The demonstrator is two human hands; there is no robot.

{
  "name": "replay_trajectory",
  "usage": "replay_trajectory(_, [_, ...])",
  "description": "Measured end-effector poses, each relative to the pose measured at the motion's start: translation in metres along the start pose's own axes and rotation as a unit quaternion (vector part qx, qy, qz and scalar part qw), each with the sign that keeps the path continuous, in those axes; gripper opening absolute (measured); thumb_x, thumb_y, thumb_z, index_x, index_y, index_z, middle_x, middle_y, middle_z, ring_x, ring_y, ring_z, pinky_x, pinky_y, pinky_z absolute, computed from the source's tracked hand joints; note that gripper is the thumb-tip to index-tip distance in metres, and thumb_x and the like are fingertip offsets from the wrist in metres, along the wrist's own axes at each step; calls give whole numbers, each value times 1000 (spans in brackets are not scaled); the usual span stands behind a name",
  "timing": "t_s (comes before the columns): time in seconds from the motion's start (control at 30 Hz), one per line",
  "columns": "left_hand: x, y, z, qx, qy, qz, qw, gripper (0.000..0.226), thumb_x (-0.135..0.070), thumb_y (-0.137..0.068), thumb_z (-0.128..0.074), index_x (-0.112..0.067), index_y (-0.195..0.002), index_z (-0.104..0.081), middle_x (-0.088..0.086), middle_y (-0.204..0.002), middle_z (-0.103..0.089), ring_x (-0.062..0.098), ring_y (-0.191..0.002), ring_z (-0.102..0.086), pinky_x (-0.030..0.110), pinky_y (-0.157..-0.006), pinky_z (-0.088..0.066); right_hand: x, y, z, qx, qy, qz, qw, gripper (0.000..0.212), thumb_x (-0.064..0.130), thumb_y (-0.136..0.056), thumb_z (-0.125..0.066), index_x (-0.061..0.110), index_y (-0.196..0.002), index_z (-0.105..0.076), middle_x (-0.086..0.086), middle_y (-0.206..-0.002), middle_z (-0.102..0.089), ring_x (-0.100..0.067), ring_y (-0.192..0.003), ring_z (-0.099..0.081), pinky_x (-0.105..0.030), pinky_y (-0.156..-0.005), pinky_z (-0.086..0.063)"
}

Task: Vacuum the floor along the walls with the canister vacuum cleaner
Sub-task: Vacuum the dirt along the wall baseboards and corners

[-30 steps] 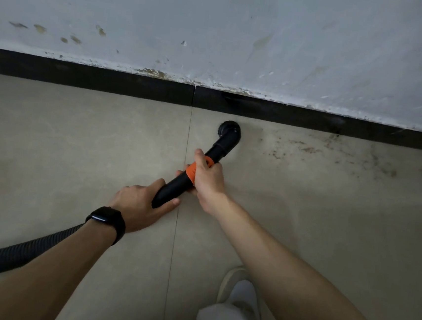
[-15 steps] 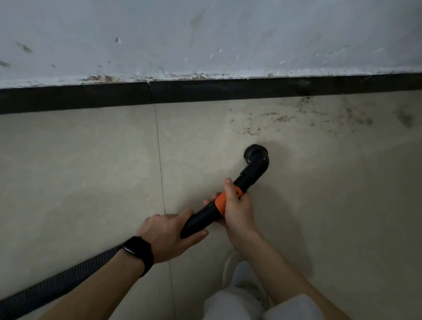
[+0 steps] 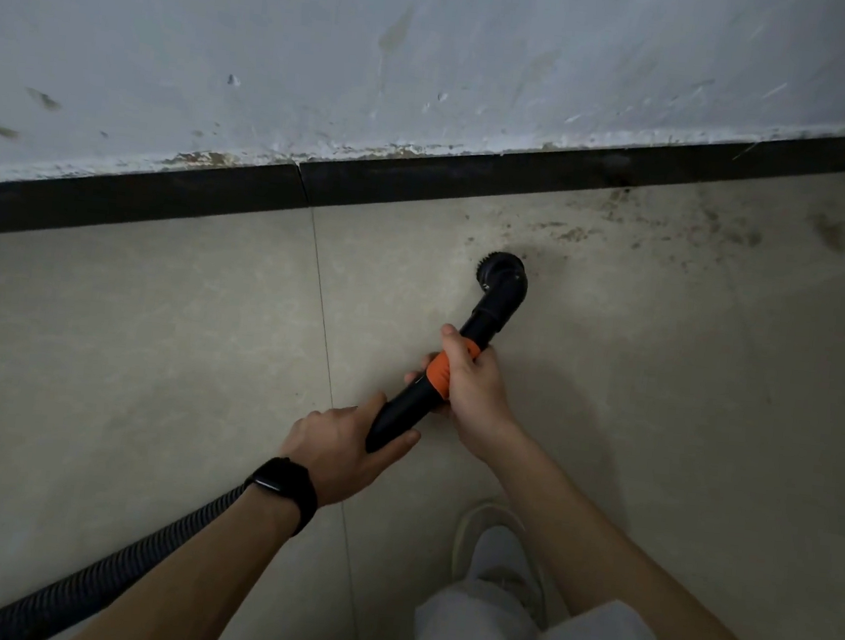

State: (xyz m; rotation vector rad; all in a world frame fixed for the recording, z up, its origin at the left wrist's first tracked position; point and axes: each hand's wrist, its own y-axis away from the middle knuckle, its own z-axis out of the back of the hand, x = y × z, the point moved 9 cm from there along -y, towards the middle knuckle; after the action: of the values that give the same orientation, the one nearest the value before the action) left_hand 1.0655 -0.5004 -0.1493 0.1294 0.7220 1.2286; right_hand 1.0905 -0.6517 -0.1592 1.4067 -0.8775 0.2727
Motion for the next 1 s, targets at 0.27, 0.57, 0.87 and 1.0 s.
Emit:
replay_trajectory(0.27, [10, -6, 9, -4, 8, 30, 1000, 44, -71, -91, -34, -30, -107, -39, -12, -64, -49, 12, -56, -54, 29, -59, -51, 9, -13, -19, 22, 21, 10, 999, 34, 35, -103, -60, 10, -120, -44, -6, -76, -64, -26, -65, -72, -36, -65, -60])
replay_trajectory(0.57, [14, -19, 24, -34, 0, 32, 999, 43, -70, -91, -35, -29, -104, -39, -12, -63, -46, 14, -56, -52, 28, -57, -45, 19, -28, -30, 30, 34, 5, 999, 43, 38, -103, -60, 8, -129, -43, -6, -77, -66, -25, -68, -73, -43, -74, -62])
replay_trajectory(0.87, [17, -39, 37, -42, 10, 40, 998, 46, -72, -90, -35, -29, -103, -40, -11, -63, -48, 18, -58, -53, 30, -58, -46, 36, -44, -36, 23, 37, -1, 999, 46, 39, -103, -61, 8, -133, -44, -9, -83, -65, -25, -69, -74, -41, -72, -62])
replay_trajectory(1.0, [19, -42, 41, -48, 20, 52, 997, 42, -71, -91, -37, -30, -99, -36, -10, -63, -49, 15, -55, -50, 29, -56, -41, 41, -50, -43, 26, 50, -2, 998, 44, 40, -103, -60, 11, -132, -45, -7, -82, -65, -24, -67, -74, -41, -71, -61])
